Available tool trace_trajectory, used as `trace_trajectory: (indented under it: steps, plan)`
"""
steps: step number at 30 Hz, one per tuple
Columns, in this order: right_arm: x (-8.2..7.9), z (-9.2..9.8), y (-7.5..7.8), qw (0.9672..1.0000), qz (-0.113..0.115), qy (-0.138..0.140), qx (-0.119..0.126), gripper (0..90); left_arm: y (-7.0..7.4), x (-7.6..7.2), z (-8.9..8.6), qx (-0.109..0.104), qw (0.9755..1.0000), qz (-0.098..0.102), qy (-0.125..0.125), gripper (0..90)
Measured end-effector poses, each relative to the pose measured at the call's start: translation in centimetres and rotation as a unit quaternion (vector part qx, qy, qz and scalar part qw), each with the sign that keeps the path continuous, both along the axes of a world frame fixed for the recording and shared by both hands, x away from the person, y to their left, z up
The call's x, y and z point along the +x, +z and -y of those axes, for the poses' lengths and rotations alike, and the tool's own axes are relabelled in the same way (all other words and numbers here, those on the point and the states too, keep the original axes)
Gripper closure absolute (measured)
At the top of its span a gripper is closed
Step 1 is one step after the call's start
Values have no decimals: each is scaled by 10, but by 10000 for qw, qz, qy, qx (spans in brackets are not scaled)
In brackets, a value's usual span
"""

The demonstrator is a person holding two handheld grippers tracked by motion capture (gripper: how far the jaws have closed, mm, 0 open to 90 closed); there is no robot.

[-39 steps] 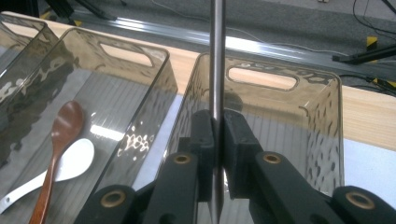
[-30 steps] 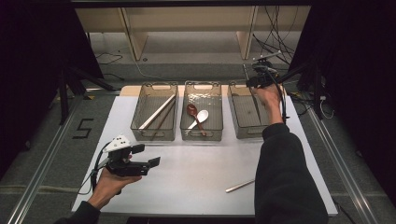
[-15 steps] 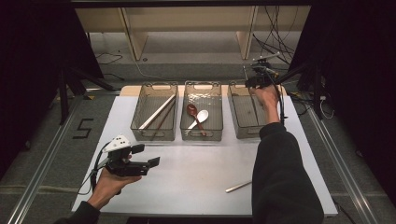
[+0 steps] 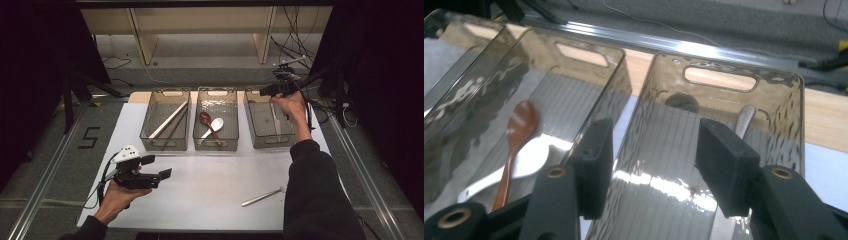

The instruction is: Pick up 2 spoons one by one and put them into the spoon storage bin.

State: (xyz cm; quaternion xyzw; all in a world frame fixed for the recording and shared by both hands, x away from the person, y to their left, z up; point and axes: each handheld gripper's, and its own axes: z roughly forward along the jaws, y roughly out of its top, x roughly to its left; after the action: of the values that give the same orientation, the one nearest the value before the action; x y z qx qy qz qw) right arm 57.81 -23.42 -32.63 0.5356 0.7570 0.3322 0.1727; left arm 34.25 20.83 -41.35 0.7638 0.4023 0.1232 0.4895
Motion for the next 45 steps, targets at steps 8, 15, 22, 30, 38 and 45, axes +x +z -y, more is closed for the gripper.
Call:
trace_trajectory:
  steps: [8, 15, 22, 30, 38, 45]
  plan:
    - [-37, -1, 8, 9977, 66, 669, 19, 370, 0, 0, -1, 9, 10000, 8, 35, 154]
    - [-83, -11, 5, 9878, 41, 1551, -150, 353, 0, 0, -1, 23, 10000, 6, 41, 154]
    - [-123, -15, -11, 9790, -42, 2005, -369, 343, 0, -1, 0, 75, 10000, 5, 24, 154]
    - [-154, -13, -32, 9701, -237, 2358, -527, 331, 0, -1, 0, 107, 9999, 12, 37, 153]
    - [-171, -17, -51, 9634, -426, 2567, -637, 331, 1, -1, 0, 56, 10000, 46, 68, 153]
    - [-179, -19, -58, 9609, -506, 2646, -642, 331, 1, -1, -1, 68, 9999, 71, 62, 153]
